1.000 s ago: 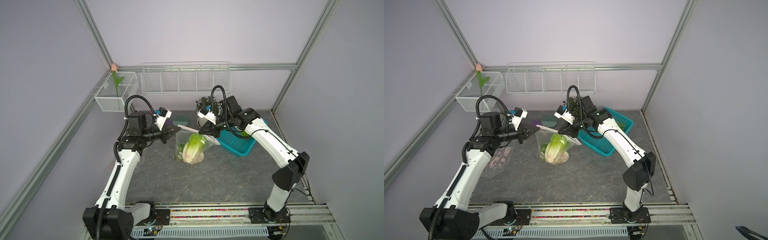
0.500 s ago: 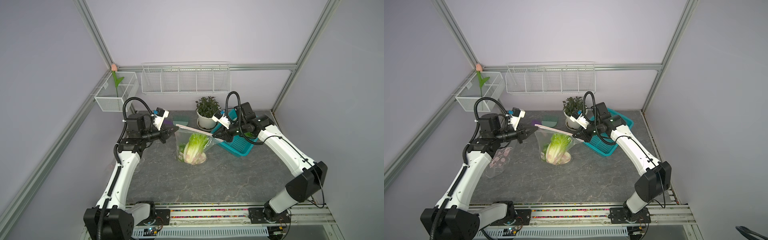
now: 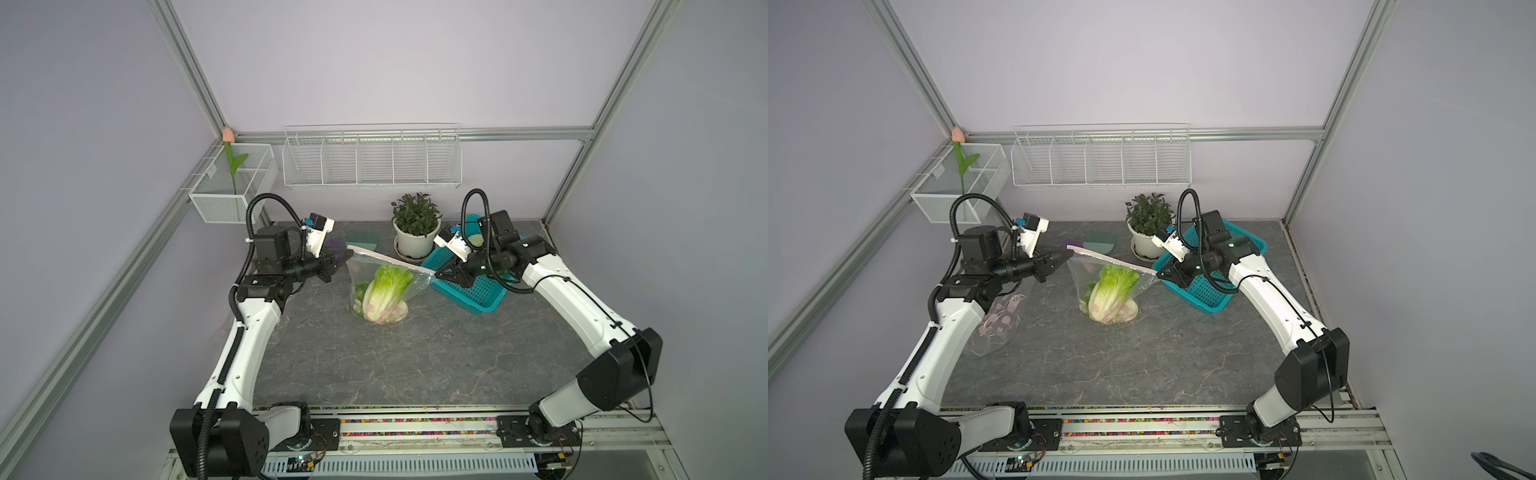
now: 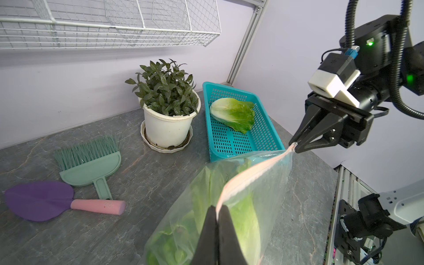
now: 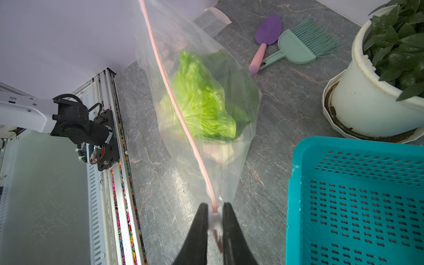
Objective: Put the chinese cabbages into a zipper bag and zip it
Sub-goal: Zip the zipper on the zipper food storage bag, then place the zipper food storage bag at the center of the board.
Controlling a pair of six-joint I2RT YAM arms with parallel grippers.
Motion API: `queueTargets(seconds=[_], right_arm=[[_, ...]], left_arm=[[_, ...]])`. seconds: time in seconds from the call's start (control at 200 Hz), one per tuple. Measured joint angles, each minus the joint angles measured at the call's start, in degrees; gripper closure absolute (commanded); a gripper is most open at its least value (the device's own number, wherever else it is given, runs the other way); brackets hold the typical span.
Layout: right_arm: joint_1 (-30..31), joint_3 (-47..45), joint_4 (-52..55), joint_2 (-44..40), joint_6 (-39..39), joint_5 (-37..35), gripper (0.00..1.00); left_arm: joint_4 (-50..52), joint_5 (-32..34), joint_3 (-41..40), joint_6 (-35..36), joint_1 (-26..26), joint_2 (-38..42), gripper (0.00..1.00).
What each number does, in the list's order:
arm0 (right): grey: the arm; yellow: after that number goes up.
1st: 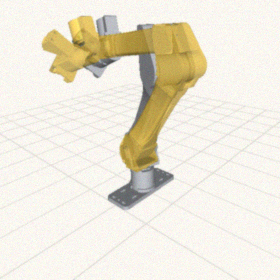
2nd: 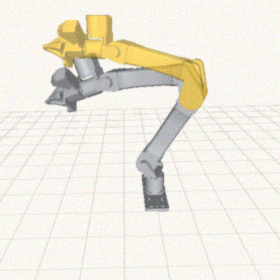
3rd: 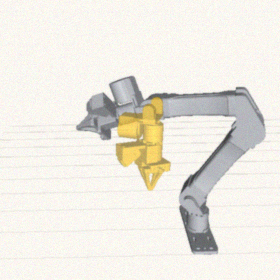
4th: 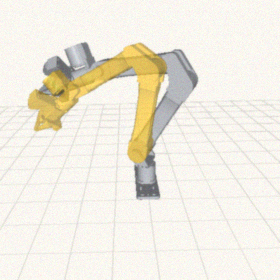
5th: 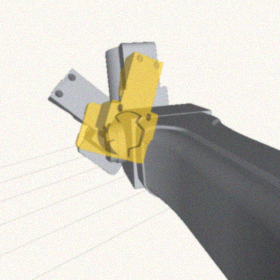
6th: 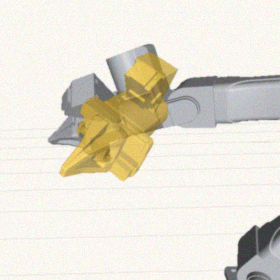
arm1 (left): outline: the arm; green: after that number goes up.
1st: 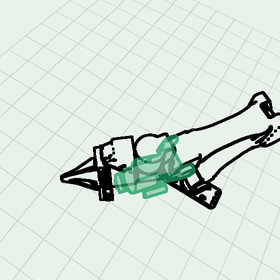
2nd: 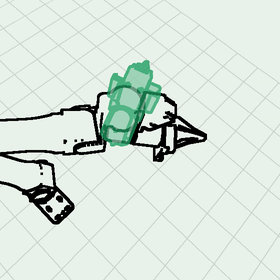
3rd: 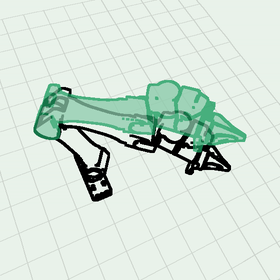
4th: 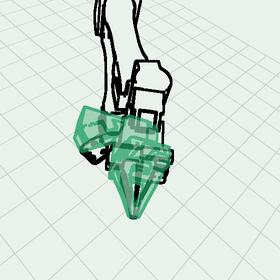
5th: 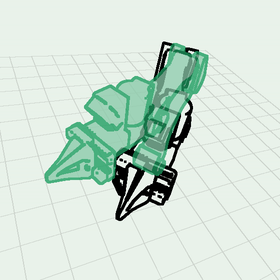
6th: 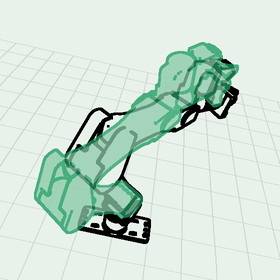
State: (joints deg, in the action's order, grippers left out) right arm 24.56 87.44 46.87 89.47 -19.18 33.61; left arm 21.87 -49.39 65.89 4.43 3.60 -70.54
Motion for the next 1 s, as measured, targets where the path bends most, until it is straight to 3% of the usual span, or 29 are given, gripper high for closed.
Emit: queueTargets(seconds=[0.12,0.185,0.405,0.51,0.59,0.77,1.0], right_arm=[[-0.3,0.2,0.2,0.0,1.5,-1.2,0.48],[-0.2,0.6,-0.3,0.1,3.1,-2.5,0.39],[4.5,1.5,-7.1,0.2,13.8,-12.3,0.34],[10.4,-0.1,-14.2,0.6,21.0,-21.0,0.31],[16.0,-0.9,-19.4,3.0,24.9,-27.3,0.31],[23.1,7.2,-27.2,19.3,28.7,-35.3,0.32],[23.5,21.4,-33.2,38.0,29.5,-41.6,0.32]], left_arm=[[-0.9,3.0,0.2,-1.5,-0.6,-2.0,1.0],[-1.6,5.0,0.9,-3.0,-1.1,-3.7,1.0],[-0.5,18.4,10.0,-7.6,-1.1,-15.8,1.0],[0.8,23.8,16.3,-9.7,-1.1,-22.3,1.0],[1.1,25.9,18.8,-10.9,-0.9,-25.1,0.95],[4.3,28.5,18.9,-11.9,0.5,-26.2,0.79],[11.9,33.7,16.2,-11.9,-0.4,-23.1,0.58]])
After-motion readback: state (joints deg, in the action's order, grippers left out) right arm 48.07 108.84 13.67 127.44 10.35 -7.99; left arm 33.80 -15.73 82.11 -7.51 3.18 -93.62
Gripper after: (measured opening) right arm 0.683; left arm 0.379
